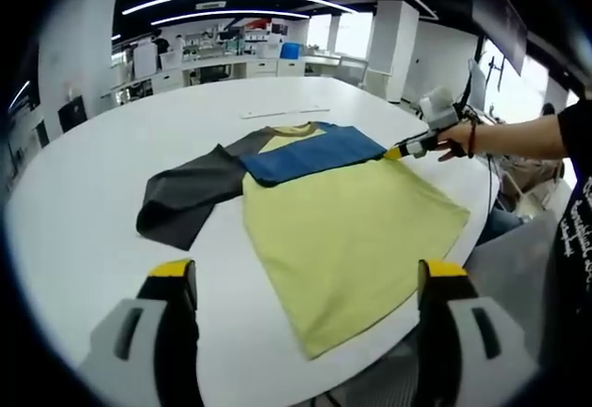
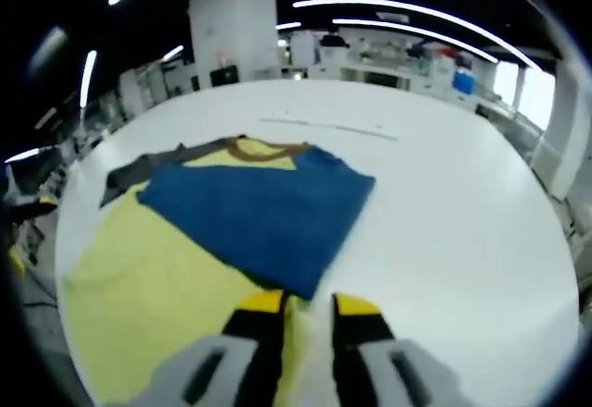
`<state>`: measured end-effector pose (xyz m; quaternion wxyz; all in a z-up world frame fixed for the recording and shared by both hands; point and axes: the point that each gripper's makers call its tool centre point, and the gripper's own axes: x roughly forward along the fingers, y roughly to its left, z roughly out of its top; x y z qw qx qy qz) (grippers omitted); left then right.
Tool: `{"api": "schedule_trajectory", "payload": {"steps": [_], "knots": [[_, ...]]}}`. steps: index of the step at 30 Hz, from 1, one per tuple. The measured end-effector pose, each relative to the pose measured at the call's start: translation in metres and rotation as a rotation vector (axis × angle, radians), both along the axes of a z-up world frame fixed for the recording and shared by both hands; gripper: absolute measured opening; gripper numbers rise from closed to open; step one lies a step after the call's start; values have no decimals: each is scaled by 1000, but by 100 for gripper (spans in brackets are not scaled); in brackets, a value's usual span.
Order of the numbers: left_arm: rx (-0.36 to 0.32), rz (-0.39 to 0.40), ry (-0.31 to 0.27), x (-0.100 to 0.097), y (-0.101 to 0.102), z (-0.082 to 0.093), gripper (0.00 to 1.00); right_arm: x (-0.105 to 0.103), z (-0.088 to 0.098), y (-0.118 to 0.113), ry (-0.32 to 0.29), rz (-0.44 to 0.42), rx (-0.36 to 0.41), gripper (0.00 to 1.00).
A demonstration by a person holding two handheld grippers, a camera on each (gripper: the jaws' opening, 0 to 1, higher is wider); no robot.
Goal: Fold the garment on the visible template until the final outline fits inside the template.
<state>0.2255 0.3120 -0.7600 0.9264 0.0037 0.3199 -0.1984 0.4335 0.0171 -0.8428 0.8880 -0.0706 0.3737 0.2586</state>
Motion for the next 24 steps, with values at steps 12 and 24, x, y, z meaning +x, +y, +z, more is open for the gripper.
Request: {"api": "schedule_trajectory", "payload": {"steps": [12,24], "knots": [[8,17,6,-3,7,0,96,3,-5,-2,12,-30,0,2],[20,38,18,-3,13,-2,96,4,-4,-7,7,7,-41,1]]}}
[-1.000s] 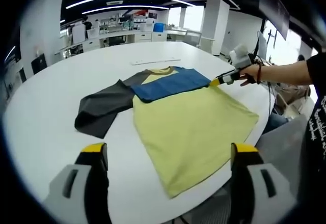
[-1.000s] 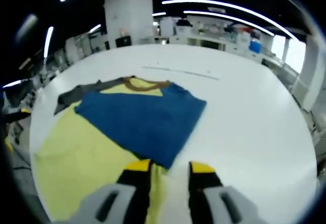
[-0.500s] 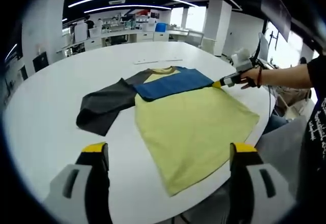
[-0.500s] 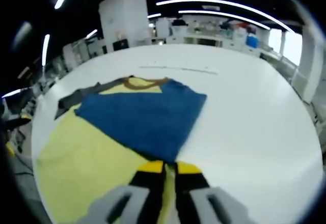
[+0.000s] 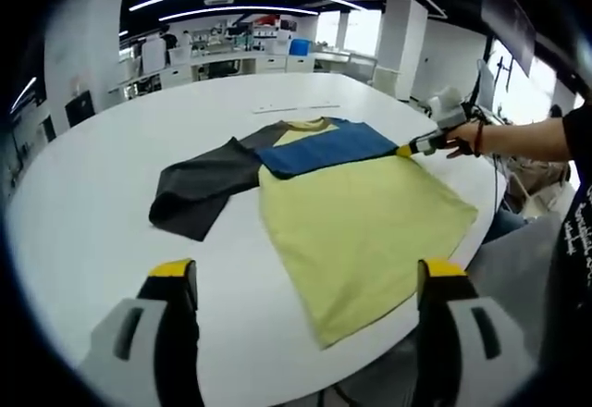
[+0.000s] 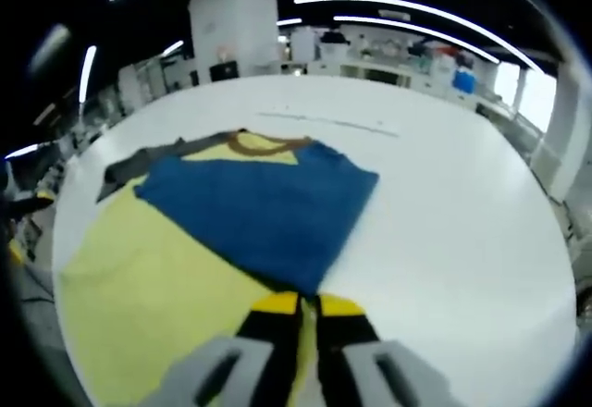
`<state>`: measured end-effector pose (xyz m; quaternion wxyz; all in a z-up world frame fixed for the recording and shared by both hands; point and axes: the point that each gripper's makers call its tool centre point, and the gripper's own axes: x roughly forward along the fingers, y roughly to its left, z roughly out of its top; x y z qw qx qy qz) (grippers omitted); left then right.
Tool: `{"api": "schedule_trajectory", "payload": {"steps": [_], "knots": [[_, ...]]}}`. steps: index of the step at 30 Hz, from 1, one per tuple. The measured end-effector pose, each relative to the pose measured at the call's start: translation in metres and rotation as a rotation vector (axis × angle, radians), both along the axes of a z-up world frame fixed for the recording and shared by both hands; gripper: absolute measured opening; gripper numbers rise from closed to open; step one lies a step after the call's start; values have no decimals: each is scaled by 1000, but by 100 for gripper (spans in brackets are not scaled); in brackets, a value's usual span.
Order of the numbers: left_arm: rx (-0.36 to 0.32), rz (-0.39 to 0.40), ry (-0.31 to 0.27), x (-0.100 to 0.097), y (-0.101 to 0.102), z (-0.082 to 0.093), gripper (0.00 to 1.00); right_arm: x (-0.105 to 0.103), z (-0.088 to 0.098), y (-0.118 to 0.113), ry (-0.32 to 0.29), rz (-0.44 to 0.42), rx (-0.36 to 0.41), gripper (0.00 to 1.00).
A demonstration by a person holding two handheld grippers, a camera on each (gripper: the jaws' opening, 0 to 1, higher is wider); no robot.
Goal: Fold the garment on the visible template until the final outline fits inside the template.
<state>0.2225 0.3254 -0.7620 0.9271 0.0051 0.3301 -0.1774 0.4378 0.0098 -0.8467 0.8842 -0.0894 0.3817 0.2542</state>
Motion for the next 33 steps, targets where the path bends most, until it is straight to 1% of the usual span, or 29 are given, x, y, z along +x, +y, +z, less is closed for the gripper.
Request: {"api": "schedule_trajectory", "payload": {"steps": [5,7,9,13,17,19,25,27,28,30,31,33], "knots": [[2,17,6,2,8,-2,95,-5,3,-4,13,-17,16,1],[2,23,7,2,10,-3,95,3,0,-9,16,-25,21,1],[-1,31,7,3,12,-3,95,6,-2,-13,17,-25,21,1],[2,41,9,4,17,-5,95,-1,2,-14,21,-28,21,1],[1,50,9,5,24,-6,94,1,1,-17,25,-27,15,1],[2,55,9,6,27,-6,95,-4,3,-17,25,-22,13,1],[2,70,9,9,34,-8,94,5,-1,-23,26,-11,35,2],[-1,78,7,9,35,-8,94,0,2,-23,39,-37,58,5],[-2,79,7,9,35,-8,94,1,1,-24,37,-31,54,7],[-2,83,6,10,35,-7,94,1,1,-25,32,-29,53,15],[0,85,4,10,36,-7,94,1,3,-24,26,-27,68,20],[1,89,2,11,37,-6,94,-2,8,-20,20,-25,99,26]]}}
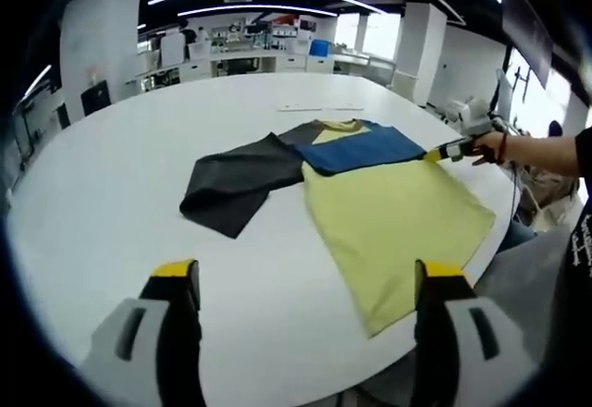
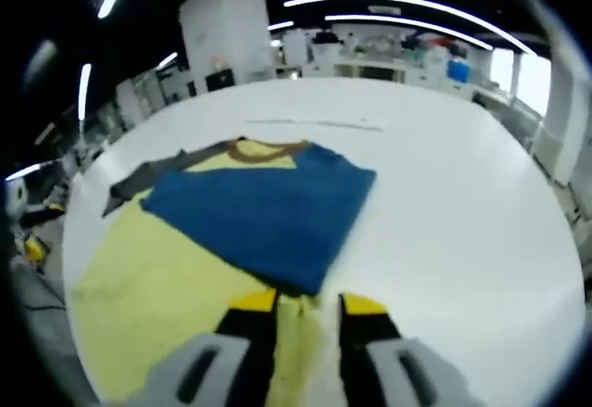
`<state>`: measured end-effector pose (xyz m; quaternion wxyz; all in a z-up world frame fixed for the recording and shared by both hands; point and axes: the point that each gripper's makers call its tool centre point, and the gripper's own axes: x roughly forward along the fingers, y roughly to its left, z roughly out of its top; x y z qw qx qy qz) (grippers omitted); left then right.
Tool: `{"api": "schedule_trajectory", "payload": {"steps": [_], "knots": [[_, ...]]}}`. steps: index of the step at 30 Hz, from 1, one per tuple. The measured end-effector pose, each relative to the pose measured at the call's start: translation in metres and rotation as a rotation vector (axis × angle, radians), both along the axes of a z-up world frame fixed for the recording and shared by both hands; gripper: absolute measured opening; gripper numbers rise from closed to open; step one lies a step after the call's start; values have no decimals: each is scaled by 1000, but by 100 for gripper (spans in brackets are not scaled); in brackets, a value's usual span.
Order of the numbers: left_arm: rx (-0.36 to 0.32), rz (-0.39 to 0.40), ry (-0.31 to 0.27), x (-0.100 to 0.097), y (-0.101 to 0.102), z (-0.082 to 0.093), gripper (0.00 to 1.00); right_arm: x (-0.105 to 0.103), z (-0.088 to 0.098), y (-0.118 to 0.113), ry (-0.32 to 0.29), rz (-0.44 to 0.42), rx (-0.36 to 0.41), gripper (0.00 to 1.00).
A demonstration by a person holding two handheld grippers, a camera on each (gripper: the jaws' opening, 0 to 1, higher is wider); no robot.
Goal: Fold the garment on the visible template until the final outline fits inside the template.
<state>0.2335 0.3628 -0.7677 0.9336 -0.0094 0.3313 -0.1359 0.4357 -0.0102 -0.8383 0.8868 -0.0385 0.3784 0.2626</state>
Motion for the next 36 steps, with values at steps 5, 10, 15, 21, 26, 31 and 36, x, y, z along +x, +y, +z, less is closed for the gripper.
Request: {"api": "schedule_trajectory", "payload": {"steps": [5,10,15,21,26,31,36], "knots": [[4,2,-5,3,4,3,94,-9,15,10,-16,36,53,43],[8,10,-18,10,13,5,91,-16,29,20,-21,84,98,63],[-8,25,-33,20,25,4,90,-30,43,28,-14,119,118,84],[-45,69,-49,37,45,1,87,-42,56,32,-19,160,138,94],[-11,133,-85,52,72,2,83,-57,73,38,-50,194,154,99],[15,173,-112,65,88,2,71,-68,80,38,-84,234,135,99],[30,203,-113,76,96,-3,63,-78,87,35,-107,260,126,99]]}}
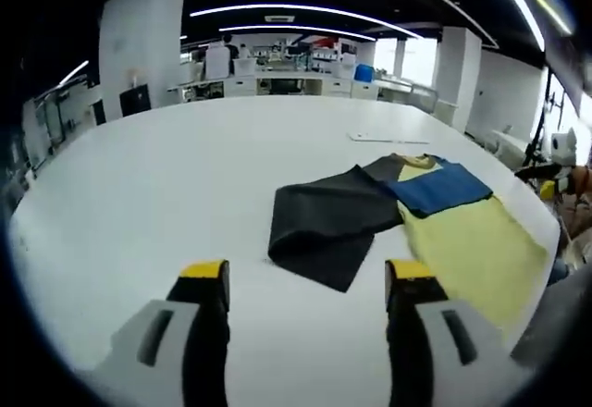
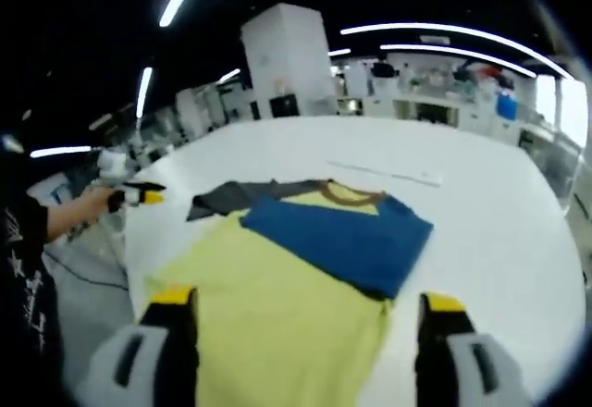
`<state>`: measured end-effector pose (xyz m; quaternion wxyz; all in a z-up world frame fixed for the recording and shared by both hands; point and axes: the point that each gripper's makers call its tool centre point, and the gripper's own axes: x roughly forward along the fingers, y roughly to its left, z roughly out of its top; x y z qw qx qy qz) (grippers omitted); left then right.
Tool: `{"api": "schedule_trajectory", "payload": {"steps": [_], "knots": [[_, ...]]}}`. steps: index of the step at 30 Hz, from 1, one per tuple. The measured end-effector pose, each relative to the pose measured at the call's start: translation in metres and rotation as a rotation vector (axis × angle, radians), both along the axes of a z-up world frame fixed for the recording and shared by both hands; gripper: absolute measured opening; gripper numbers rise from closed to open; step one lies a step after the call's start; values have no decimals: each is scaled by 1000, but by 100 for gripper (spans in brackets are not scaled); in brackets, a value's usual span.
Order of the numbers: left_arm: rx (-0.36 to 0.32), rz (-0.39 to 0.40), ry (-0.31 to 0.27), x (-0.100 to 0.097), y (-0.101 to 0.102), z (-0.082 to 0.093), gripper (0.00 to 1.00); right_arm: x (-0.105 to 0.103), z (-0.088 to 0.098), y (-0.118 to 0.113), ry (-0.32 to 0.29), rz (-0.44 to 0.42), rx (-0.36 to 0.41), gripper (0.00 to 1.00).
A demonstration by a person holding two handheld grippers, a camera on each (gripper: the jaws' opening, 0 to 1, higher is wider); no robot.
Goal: Fold the garment on the visible template until the final outline fits inside the template.
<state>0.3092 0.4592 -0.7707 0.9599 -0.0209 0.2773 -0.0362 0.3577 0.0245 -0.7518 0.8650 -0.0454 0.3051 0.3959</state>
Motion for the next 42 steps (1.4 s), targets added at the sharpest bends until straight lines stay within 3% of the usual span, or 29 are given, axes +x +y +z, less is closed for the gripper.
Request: {"api": "schedule_trajectory", "payload": {"steps": [3,9,12,16,21,29,32,34,37,38,40,42], "knots": [[-3,29,-3,9,14,-5,60,-6,2,-3,-13,6,-5,99],[52,45,14,23,38,-18,53,-21,5,-8,-42,4,-24,99],[151,17,23,31,50,-23,49,-26,2,-12,-29,-21,-11,99],[170,-15,59,40,53,-35,43,-32,0,-15,-31,-34,-14,99],[117,-13,65,47,44,-42,40,-35,-4,-17,-28,-41,-21,99],[92,-27,95,57,39,-62,28,-40,-3,-15,-34,-51,-25,99],[57,-29,88,58,40,-63,14,-40,-2,-16,-33,-67,-15,99],[25,-10,113,56,43,-69,1,-40,-2,-17,-31,-72,-15,99],[27,20,158,52,45,-75,0,-40,-2,-18,-30,-75,-20,99],[13,23,133,60,45,-75,0,-40,-3,-18,-30,-75,-22,99],[-6,49,153,59,48,-78,0,-41,-3,-18,-28,-76,-25,99],[-64,88,157,55,48,-77,0,-42,-4,-17,-30,-75,-31,99]]}}
